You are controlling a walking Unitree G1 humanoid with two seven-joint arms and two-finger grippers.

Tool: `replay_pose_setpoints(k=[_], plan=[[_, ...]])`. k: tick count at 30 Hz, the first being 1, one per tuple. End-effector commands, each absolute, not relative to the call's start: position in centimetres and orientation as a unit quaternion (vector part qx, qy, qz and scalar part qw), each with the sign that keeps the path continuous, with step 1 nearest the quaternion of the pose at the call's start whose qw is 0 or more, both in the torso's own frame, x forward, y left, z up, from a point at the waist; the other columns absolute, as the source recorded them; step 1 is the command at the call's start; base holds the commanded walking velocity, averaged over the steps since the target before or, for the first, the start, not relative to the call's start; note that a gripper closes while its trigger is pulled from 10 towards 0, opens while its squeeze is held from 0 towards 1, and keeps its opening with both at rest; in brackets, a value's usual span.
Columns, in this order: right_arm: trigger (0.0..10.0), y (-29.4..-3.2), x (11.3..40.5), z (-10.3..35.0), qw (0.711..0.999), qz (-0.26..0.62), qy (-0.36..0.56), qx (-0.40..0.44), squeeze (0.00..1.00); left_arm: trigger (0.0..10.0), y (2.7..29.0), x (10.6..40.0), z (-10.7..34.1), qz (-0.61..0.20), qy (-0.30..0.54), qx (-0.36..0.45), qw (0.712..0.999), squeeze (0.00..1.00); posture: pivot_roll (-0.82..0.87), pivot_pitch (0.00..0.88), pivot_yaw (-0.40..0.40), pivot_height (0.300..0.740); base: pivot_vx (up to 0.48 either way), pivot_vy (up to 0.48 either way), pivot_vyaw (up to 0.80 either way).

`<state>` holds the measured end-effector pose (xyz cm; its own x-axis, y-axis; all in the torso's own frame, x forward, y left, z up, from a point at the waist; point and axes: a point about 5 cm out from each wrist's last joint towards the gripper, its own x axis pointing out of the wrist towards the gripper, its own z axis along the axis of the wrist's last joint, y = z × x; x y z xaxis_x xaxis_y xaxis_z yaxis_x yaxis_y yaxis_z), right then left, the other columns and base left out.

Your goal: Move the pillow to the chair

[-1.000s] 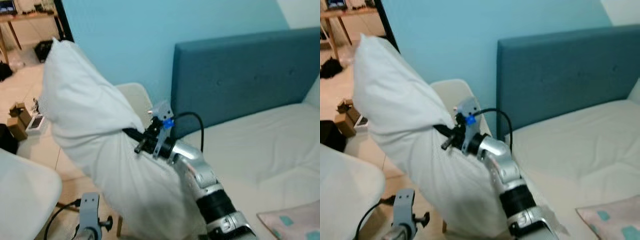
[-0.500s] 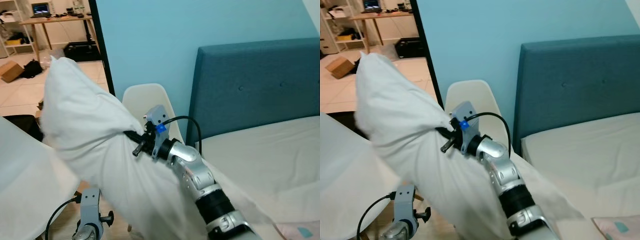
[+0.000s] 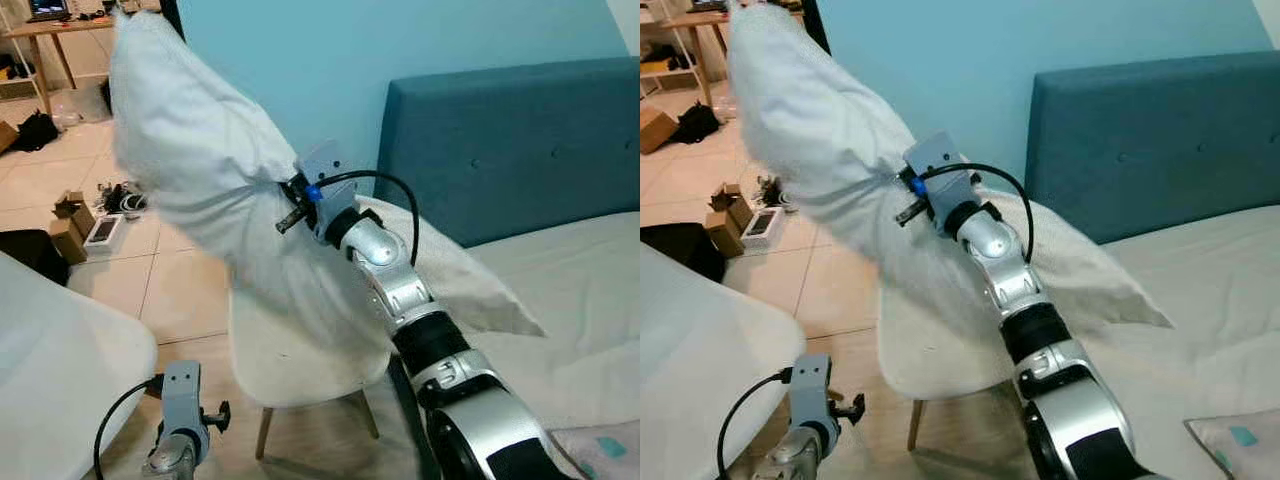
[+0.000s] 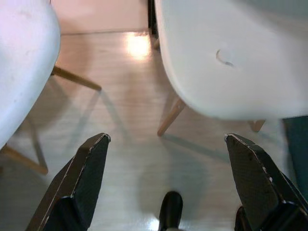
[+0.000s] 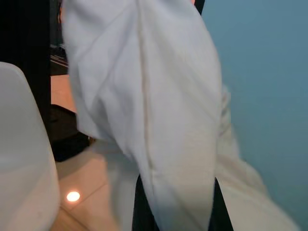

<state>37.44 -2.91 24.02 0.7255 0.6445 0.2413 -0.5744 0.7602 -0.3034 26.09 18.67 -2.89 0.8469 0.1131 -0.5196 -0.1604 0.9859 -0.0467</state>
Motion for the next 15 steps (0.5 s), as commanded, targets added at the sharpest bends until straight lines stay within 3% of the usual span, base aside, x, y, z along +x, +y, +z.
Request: replay_pose_setpoints(k=[1, 6, 15], plan=[[10.0, -2.1, 36.9, 25.8, 0.910, 0.347, -0.212, -0.083, 0.00, 10.0, 18.9, 26.5, -2.4, 0.079, 0.252, -0.054, 0.963, 0.00, -0.04, 0.066, 0.007, 0.720, 0.000, 0.000, 0.00], [10.0, -1.1, 36.7, 23.3, 0.896, 0.347, -0.205, -0.184, 0.00, 10.0, 19.8, 28.4, -0.3, 0.084, 0.195, -0.062, 0.975, 0.00, -0.04, 0.069, 0.008, 0.695, 0.000, 0.000, 0.00], [10.0, -1.7, 37.2, 22.5, 0.900, 0.334, -0.190, -0.206, 0.00, 10.0, 19.8, 30.0, 1.6, 0.077, 0.147, -0.070, 0.984, 0.00, -0.04, 0.071, 0.013, 0.665, 0.000, 0.000, 0.00]])
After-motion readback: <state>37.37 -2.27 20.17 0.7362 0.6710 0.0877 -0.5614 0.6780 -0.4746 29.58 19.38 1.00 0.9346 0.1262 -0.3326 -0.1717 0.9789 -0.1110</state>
